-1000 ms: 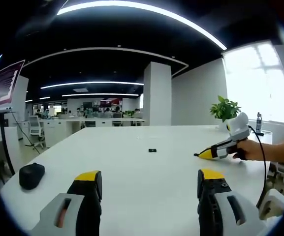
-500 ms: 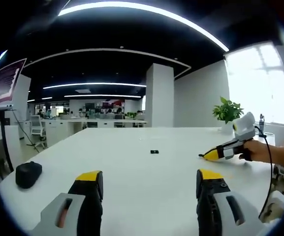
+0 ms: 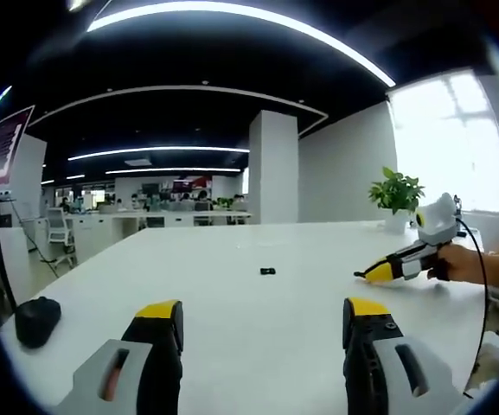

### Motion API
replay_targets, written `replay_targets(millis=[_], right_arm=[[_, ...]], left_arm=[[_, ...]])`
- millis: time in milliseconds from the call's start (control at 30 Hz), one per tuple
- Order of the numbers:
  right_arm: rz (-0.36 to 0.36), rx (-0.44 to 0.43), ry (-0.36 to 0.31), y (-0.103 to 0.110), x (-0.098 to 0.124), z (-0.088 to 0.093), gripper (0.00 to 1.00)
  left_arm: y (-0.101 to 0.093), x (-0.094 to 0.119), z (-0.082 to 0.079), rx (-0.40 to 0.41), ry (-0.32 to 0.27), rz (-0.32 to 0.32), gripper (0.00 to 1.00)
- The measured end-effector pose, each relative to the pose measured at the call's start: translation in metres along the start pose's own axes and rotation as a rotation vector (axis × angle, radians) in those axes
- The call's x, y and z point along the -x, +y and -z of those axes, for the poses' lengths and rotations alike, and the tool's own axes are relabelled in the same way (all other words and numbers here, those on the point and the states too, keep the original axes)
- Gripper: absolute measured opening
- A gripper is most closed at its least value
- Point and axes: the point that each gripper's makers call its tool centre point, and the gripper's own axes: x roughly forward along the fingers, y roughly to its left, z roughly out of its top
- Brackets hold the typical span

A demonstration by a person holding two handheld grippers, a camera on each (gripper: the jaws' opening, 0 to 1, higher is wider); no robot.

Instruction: Snap the two parts of the plastic buckle together until the buckle closes and remains connected.

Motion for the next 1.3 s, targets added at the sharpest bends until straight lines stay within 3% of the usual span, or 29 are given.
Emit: replay_targets(millis=[133,300,500,700,1000,1200,1300], right_arm=[[-0.010,0.003,-0.002,0.001,0.003,0.000,0.12],[-0.021,0.010,-0.005,0.001,0.007,-0.001,0.12],[-0.036,0.005,-0.007,0.003,0.009,0.001,0.12],[-0.046,0.011,-0.001,0.006,0.009,0.004,0.12],[-0.044,0.010,-0.003,0.005,0.011,0.005,0.12],[-0.045,0.009,-0.009,0.005,0.012,0.005,0.12],[-0.051,0.007,-0.018,0.006,0.013,0.004,0.12]], left_arm=[[0.002,-0.004,0.000,-0.006,-0.007,0.038,0.76],[0.010,-0.003,-0.002,-0.046,0.006,0.039,0.76],[0.010,-0.009,-0.027,-0.002,-0.083,0.124,0.76],[0.008,-0.019,-0.040,-0.001,-0.126,0.169,0.77],[0.004,-0.036,-0.040,0.021,-0.152,0.195,0.81],[0.007,-0.050,-0.035,-0.019,-0.128,0.189,0.81],[0.009,-0.057,-0.038,0.011,-0.146,0.193,0.81]])
